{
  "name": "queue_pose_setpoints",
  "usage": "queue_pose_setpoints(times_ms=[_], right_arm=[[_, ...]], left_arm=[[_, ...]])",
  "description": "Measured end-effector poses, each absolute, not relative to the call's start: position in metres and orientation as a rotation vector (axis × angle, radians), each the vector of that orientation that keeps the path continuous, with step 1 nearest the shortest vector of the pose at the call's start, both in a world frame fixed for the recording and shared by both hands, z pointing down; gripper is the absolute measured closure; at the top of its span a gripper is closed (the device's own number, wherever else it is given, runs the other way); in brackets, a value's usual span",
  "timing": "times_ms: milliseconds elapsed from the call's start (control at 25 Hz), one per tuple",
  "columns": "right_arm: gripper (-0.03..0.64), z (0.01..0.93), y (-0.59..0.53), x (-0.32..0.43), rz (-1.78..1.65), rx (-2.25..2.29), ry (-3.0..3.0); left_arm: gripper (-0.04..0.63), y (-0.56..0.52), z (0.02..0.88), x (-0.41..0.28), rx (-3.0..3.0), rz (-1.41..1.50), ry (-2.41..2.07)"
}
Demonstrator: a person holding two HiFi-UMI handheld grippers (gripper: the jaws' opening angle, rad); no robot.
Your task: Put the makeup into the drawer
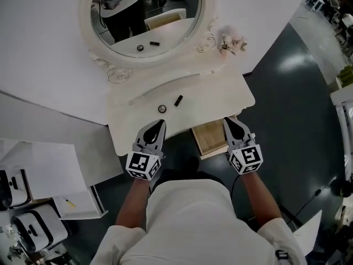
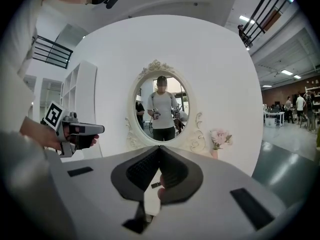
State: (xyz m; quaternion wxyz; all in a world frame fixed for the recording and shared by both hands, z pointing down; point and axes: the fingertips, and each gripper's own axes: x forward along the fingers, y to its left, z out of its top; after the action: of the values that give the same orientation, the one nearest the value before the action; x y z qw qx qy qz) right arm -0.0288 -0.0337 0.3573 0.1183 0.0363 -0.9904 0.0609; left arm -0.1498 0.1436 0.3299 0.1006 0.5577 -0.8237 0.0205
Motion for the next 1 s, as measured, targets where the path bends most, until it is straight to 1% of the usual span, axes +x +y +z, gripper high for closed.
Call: queue_pose_setpoints(times_ms=[400, 720, 1000], right_arm=[[0.594, 0.379, -0.045, -0.041, 0.200, 0.146, -2.855], [0.594, 0.390, -0.050, -0.057, 0.206, 0.290, -2.810], [0.594, 0.406, -0.055, -0.069, 0.243, 0.407, -2.751]], left_arm=[[0.580, 0.125, 0.346, -0.174, 1.643, 0.110, -2.395], [0.580, 0.106, 0.356, -0.220, 1.751, 0.143, -2.346], [0.580, 0.086, 0.389, -0.251, 1.818, 0.163, -2.207]])
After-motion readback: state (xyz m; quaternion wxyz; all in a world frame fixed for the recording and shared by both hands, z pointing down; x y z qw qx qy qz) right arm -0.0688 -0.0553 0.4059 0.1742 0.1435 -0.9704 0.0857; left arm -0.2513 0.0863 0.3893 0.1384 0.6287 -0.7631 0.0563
